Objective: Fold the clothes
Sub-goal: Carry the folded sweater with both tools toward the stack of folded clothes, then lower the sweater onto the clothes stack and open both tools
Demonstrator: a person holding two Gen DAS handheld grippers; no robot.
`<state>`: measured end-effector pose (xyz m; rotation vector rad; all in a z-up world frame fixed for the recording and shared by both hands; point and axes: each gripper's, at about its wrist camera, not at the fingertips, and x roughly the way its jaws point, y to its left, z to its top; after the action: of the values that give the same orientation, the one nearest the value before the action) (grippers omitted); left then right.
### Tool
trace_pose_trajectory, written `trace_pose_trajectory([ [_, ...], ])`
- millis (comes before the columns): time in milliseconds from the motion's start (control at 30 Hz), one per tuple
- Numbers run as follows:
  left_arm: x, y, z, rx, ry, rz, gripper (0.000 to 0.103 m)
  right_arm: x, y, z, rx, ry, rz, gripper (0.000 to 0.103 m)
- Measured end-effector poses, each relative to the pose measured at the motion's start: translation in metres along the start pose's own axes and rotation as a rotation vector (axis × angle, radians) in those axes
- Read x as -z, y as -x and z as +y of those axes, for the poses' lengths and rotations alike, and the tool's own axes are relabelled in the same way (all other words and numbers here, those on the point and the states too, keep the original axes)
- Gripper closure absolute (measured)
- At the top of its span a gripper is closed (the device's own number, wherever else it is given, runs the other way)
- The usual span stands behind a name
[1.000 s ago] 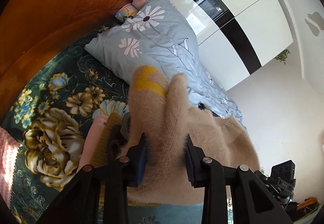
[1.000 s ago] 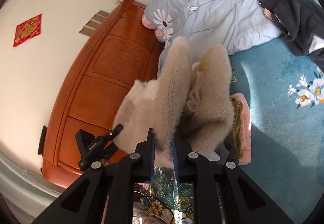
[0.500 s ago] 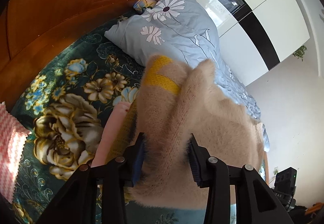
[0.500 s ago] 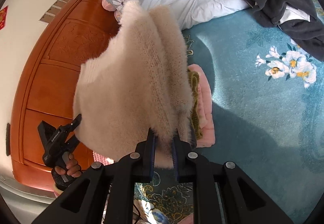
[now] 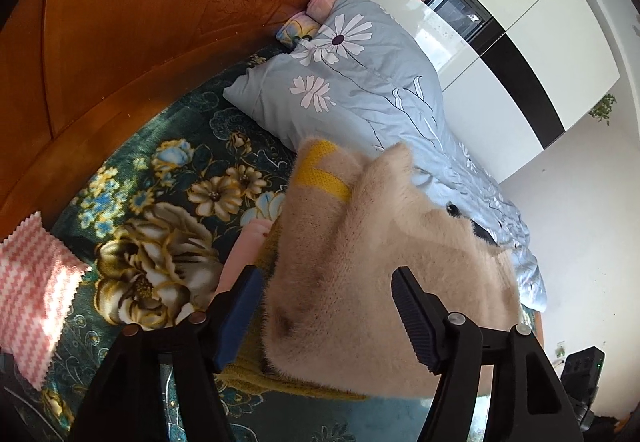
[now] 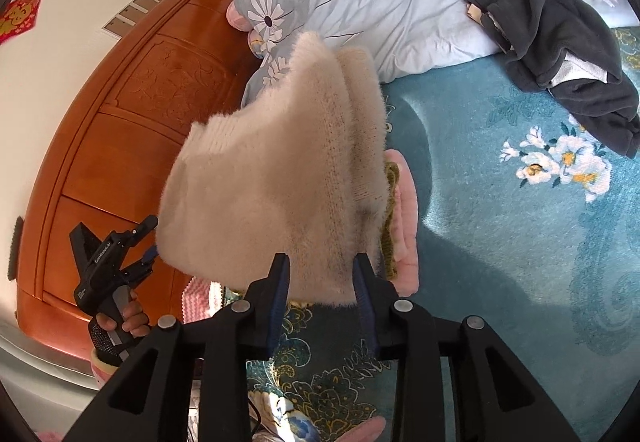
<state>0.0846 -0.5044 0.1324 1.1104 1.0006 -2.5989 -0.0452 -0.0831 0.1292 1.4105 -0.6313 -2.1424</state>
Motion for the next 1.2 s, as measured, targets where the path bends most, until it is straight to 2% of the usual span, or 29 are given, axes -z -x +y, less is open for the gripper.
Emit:
trace_pose_trajectory([
  [67,0.0,0.014,-0.011,-0.041,-0.053,-0.045,0.028,0.004,0.008,0.004,0.022,0.03,-0.021,0.065],
  [133,0.003,0.031,-0.03,-0.072,-0.153,-0.115,0.018,0.01,0.016,0.007,0.046,0.064,-0.048,0.054],
  [233,0.013,0.052,-0.06,-0.016,-0.283,-0.205,0.0,0.02,0.025,0.012,0.081,0.119,-0.087,0.044],
  [300,0.023,0.061,-0.079,0.016,-0.348,-0.235,0.0,0.029,0.029,0.015,0.105,0.16,-0.1,0.038],
  [400,0.038,0.073,-0.107,0.063,-0.441,-0.277,0.0,0.043,0.036,0.019,0.126,0.229,-0.116,0.037],
  [467,0.049,0.069,-0.119,0.07,-0.454,-0.253,0.0,0.052,0.042,0.02,0.145,0.267,-0.133,0.035],
  [500,0.053,0.066,-0.123,0.088,-0.445,-0.234,0.0,0.056,0.045,0.019,0.152,0.283,-0.142,0.03],
  [533,0.056,0.063,-0.126,0.111,-0.426,-0.212,0.0,0.059,0.048,0.019,0.161,0.3,-0.148,0.02],
  [600,0.063,0.058,-0.132,0.152,-0.389,-0.179,0.0,0.066,0.053,0.017,0.172,0.333,-0.16,0.014],
  [700,0.08,0.052,-0.134,0.154,-0.321,-0.162,0.0,0.075,0.055,0.008,0.179,0.34,-0.177,0.012],
  [767,0.095,0.046,-0.125,0.113,-0.274,-0.14,0.0,0.081,0.055,0.002,0.186,0.334,-0.192,0.01],
  [833,0.114,0.039,-0.117,0.05,-0.246,-0.12,0.0,0.089,0.054,-0.003,0.195,0.34,-0.218,0.0],
  [900,0.134,0.029,-0.109,-0.065,-0.235,-0.104,0.0,0.096,0.052,-0.006,0.215,0.358,-0.236,0.0],
  [1100,0.187,-0.008,-0.088,-0.302,-0.168,-0.055,0.0,0.113,0.045,-0.016,0.248,0.386,-0.37,0.0],
  [1200,0.204,-0.026,-0.079,-0.389,-0.192,-0.015,0.0,0.122,0.036,-0.016,0.28,0.428,-0.396,0.0],
])
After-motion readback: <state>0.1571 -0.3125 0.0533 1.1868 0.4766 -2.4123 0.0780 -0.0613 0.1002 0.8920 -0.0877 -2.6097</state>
